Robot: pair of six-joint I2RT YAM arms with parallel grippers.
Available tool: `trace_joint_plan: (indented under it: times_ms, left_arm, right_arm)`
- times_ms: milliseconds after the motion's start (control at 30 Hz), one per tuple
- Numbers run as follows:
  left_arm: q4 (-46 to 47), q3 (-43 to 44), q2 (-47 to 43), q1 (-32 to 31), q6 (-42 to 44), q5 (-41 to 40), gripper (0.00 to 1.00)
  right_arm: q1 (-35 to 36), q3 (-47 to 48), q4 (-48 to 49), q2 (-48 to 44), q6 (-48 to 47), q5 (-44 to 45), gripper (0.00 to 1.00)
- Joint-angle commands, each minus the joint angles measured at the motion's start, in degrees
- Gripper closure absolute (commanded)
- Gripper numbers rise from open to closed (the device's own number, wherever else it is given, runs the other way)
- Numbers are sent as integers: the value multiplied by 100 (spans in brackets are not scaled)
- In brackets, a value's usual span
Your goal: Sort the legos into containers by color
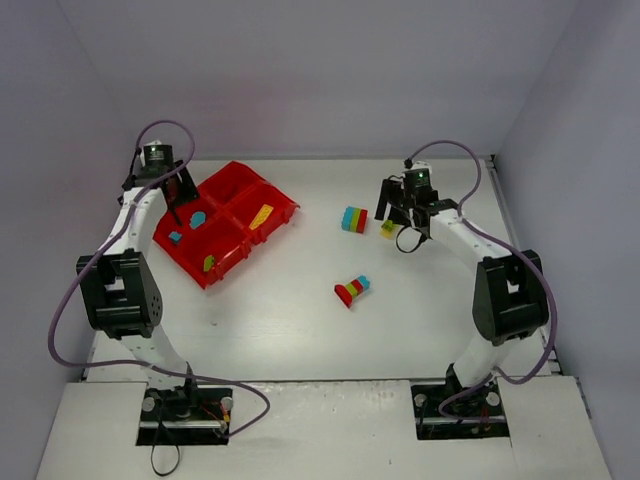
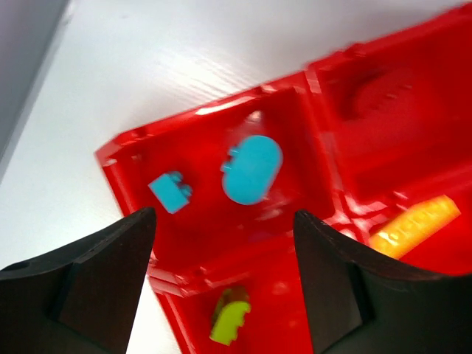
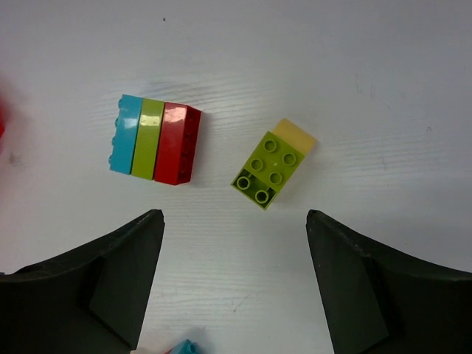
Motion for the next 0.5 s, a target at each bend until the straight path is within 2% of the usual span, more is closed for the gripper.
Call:
trace_joint_plan:
  times_ms: [0,267,467]
  left_arm:
    - [-257,427,-505,-351,140,92,31]
    - [-460,436,-628,-1177,184,180,31]
    - [-512,392,-690,-1415,166,268,31]
  right_arm:
    - [-18,462,-314,177,490,477,25]
    - [-18,1201,-842,968,1228,1004,24]
    - [-18,1438,-886,1364,1456,960,28]
